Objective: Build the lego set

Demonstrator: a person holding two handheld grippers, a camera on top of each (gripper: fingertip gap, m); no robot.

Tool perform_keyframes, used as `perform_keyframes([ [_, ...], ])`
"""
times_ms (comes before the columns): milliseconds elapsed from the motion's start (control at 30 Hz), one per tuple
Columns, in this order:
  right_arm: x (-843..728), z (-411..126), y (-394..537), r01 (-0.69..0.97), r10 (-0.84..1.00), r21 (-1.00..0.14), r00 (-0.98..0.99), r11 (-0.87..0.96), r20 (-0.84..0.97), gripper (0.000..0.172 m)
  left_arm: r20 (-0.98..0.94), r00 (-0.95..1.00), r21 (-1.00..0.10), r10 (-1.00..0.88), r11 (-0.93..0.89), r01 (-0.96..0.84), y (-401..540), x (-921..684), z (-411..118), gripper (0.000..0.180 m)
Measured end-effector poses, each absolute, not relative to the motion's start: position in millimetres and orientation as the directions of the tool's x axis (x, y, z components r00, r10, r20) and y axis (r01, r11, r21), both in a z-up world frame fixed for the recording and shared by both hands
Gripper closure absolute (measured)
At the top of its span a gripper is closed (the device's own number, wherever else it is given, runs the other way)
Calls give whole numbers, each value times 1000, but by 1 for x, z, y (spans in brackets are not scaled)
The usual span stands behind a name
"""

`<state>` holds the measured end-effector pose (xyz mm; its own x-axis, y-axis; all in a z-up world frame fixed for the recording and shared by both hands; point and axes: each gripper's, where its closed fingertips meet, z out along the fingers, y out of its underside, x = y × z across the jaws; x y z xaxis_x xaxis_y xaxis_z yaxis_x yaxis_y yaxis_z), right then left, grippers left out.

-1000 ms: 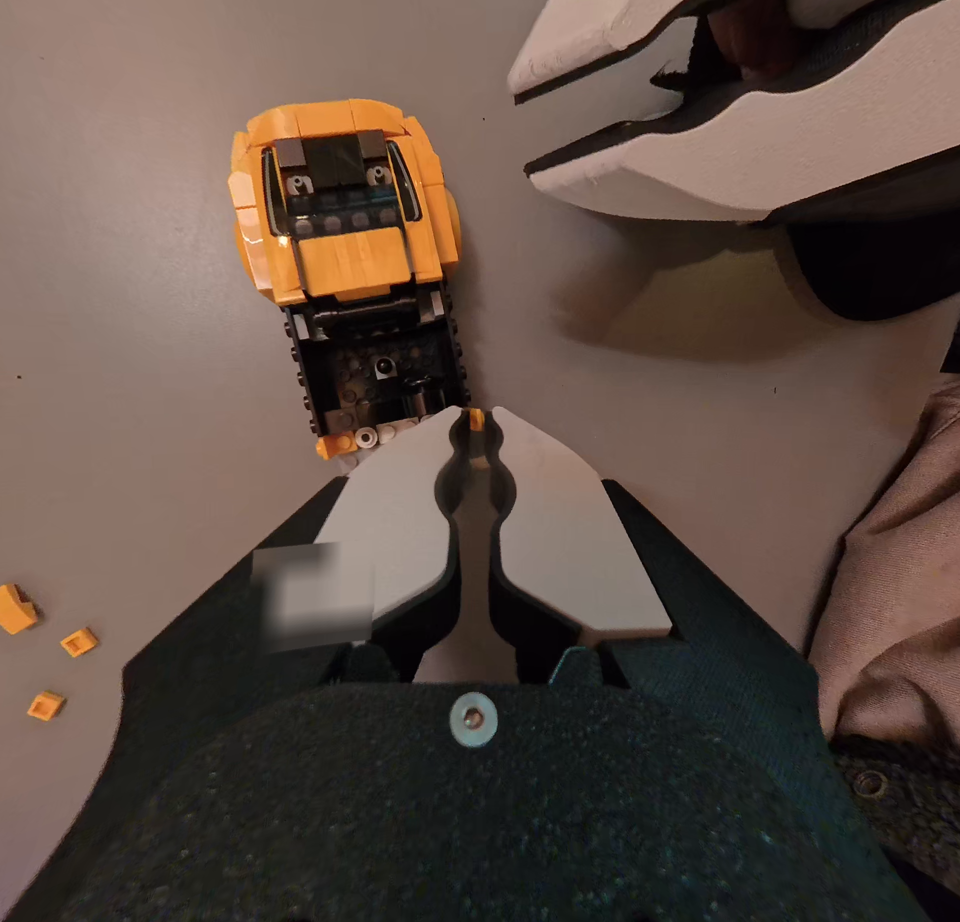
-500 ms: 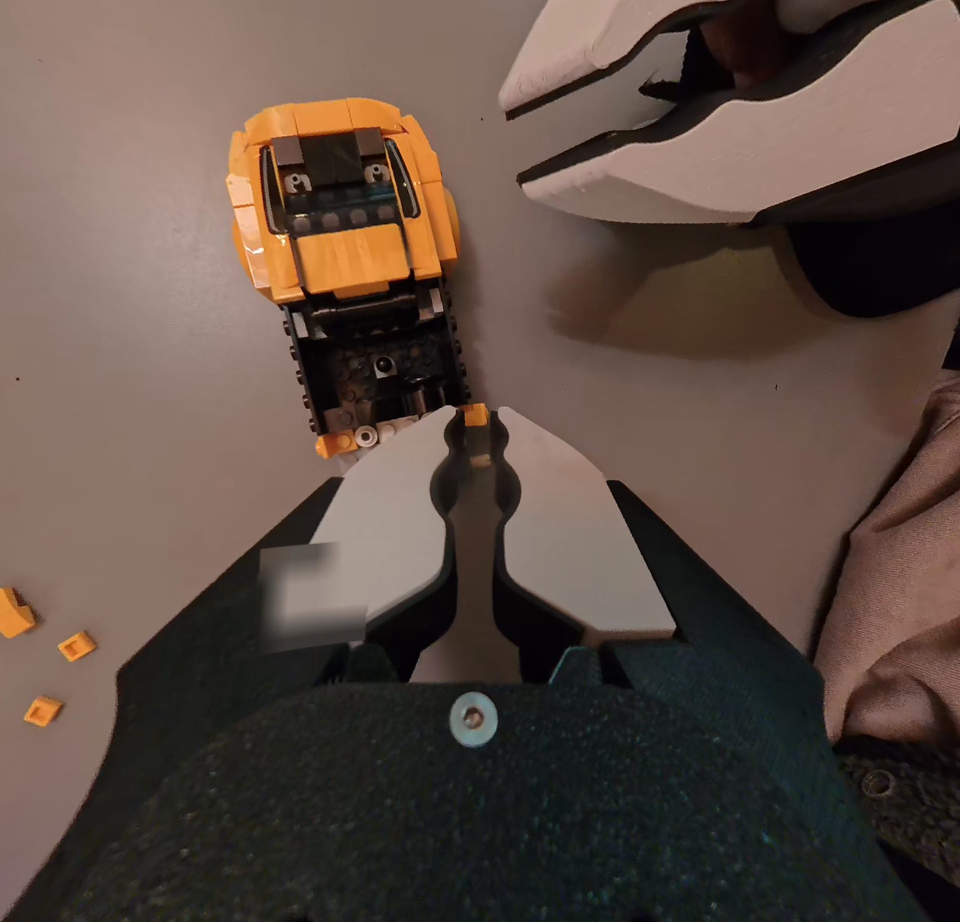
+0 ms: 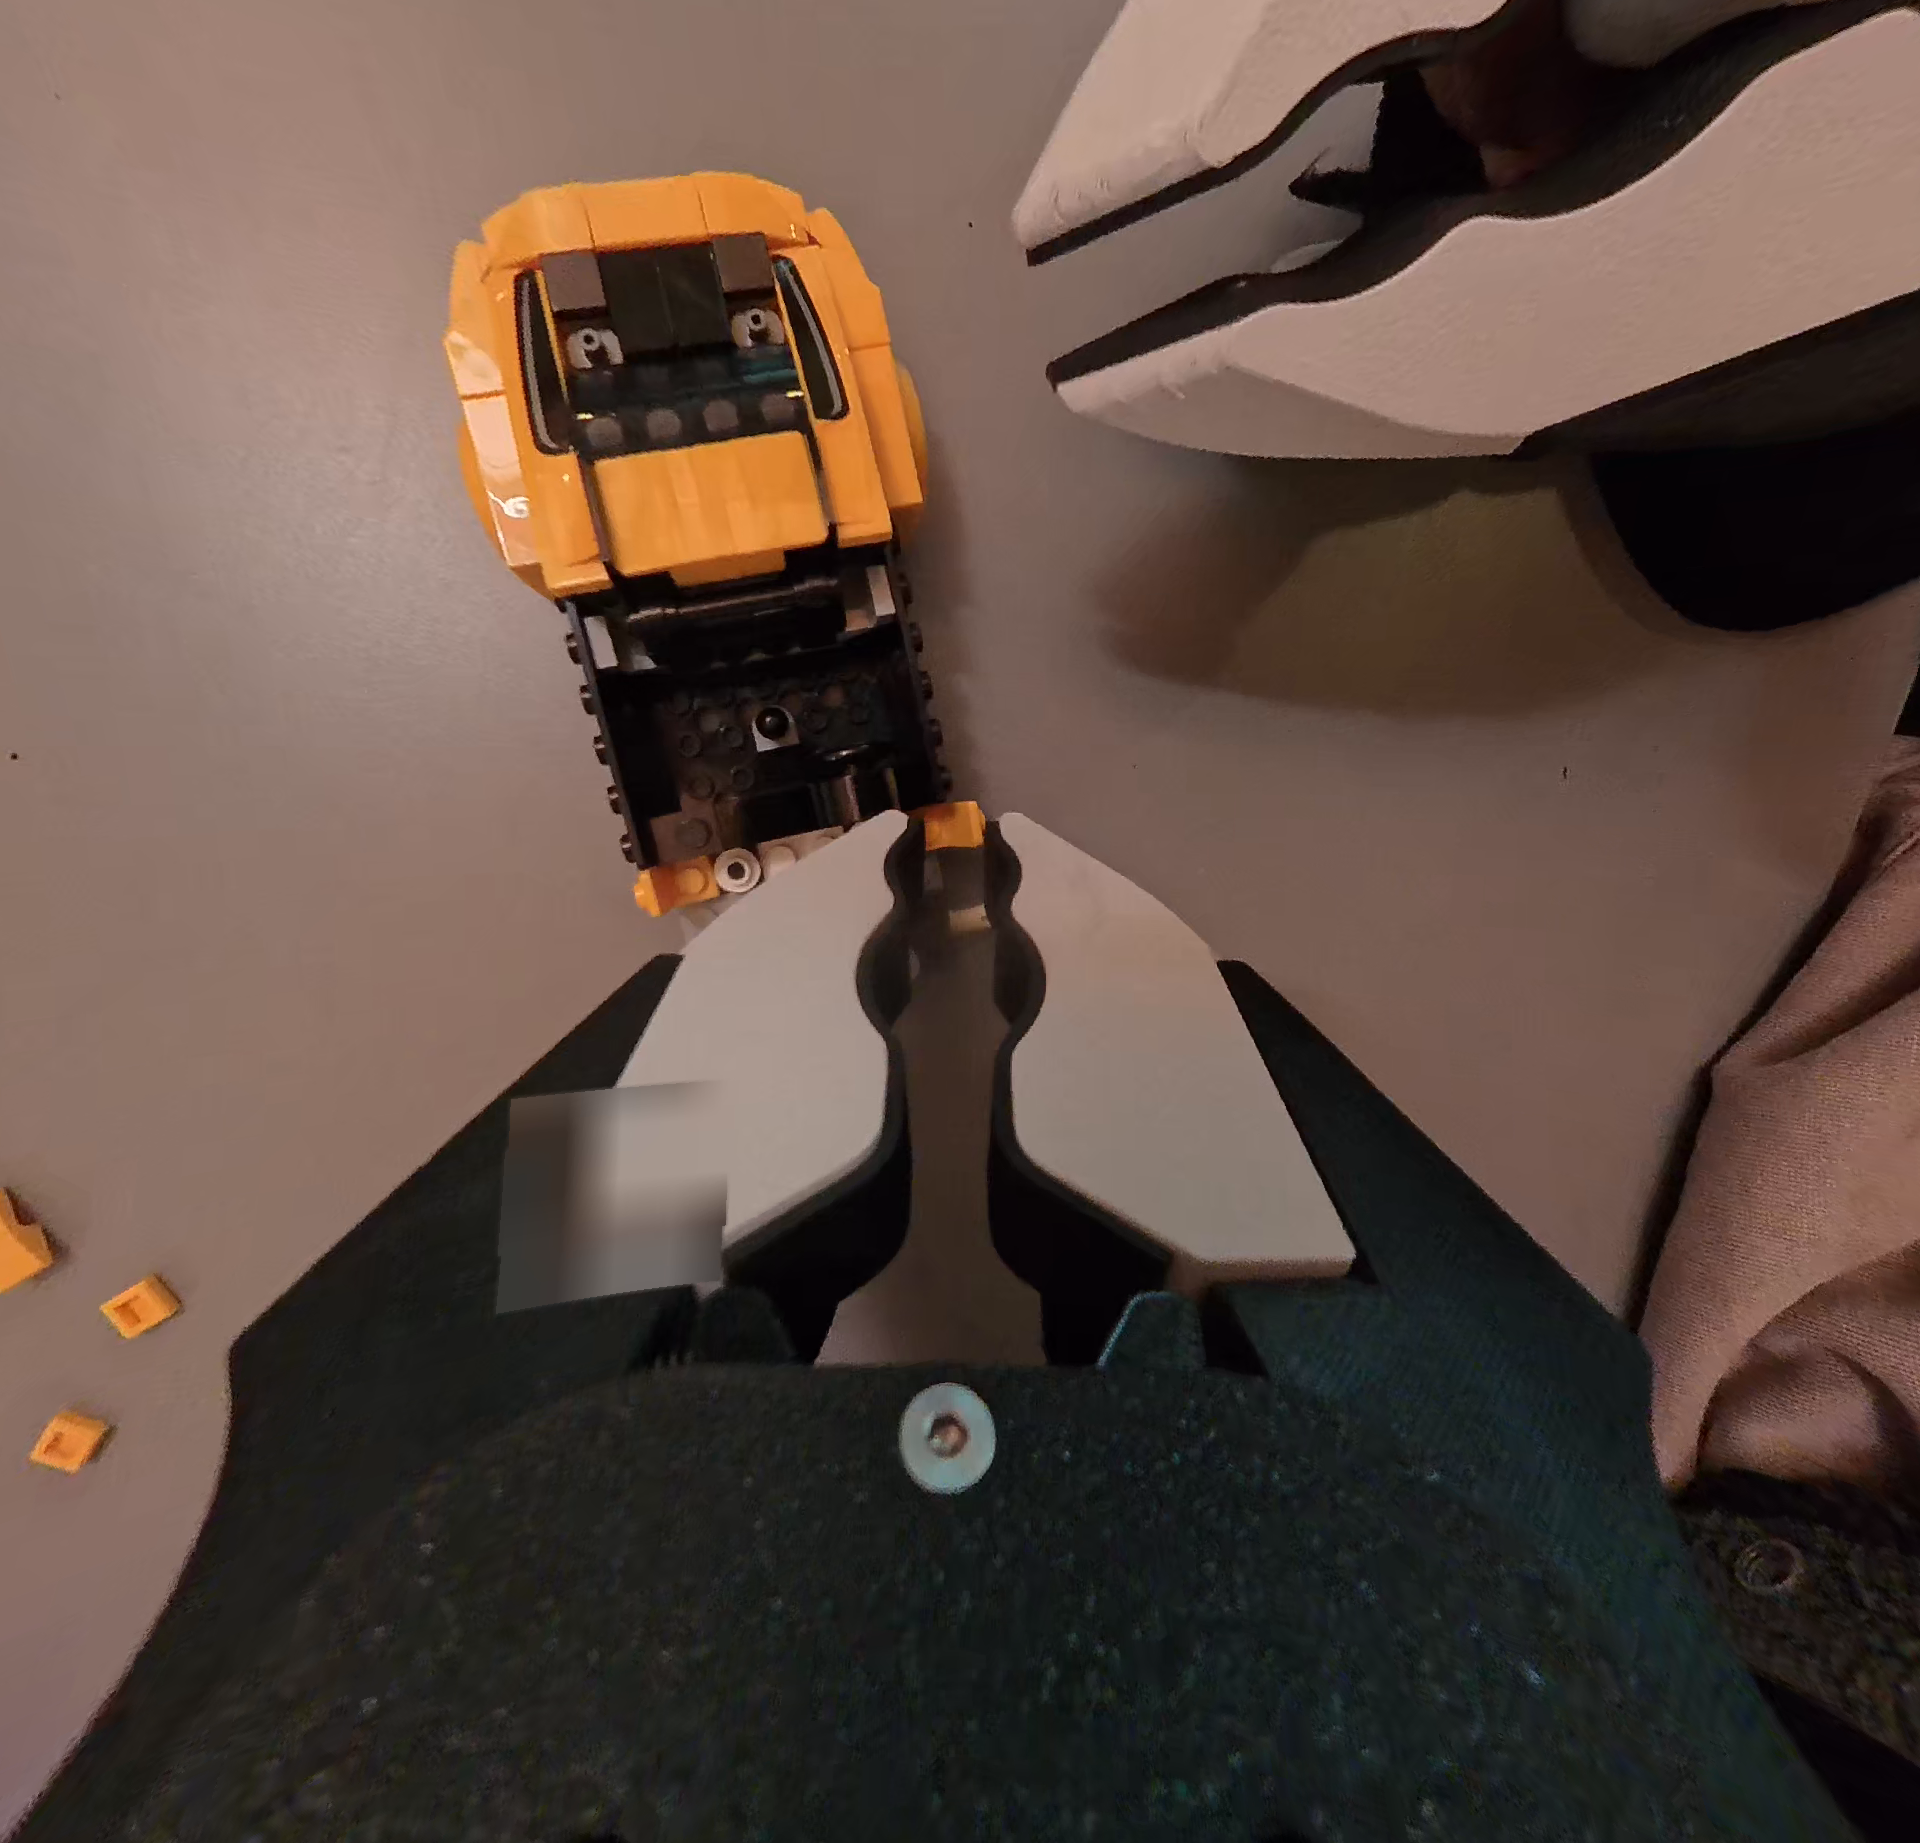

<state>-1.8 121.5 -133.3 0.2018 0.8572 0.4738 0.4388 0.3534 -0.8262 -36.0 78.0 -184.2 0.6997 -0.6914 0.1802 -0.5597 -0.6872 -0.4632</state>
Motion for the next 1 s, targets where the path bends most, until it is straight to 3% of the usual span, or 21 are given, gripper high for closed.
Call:
perform_keyframes([
  [400,-1,-136,121,449,858,-820,194,354,476,162,125,690,-409,-713,-671,-619,75,-34,-183,170],
  [733,0,-138,124,463,860,-821,207,333,466,162,34,656,-300,-754,-634,-712,74,-31,-185,171],
  [867,0,-138,123,465,863,-821,202,333,464,162,111,629,-208,-770,-637,-743,62,-25,-195,177],
  [933,0,-138,123,460,861,-821,201,338,467,162,-13,624,-236,-781,-604,-761,72,-31,-196,180],
  [1000,1,-139,125,460,867,-827,208,322,453,162,-39,619,-338,-784,-573,-747,78,-27,-171,180],
])
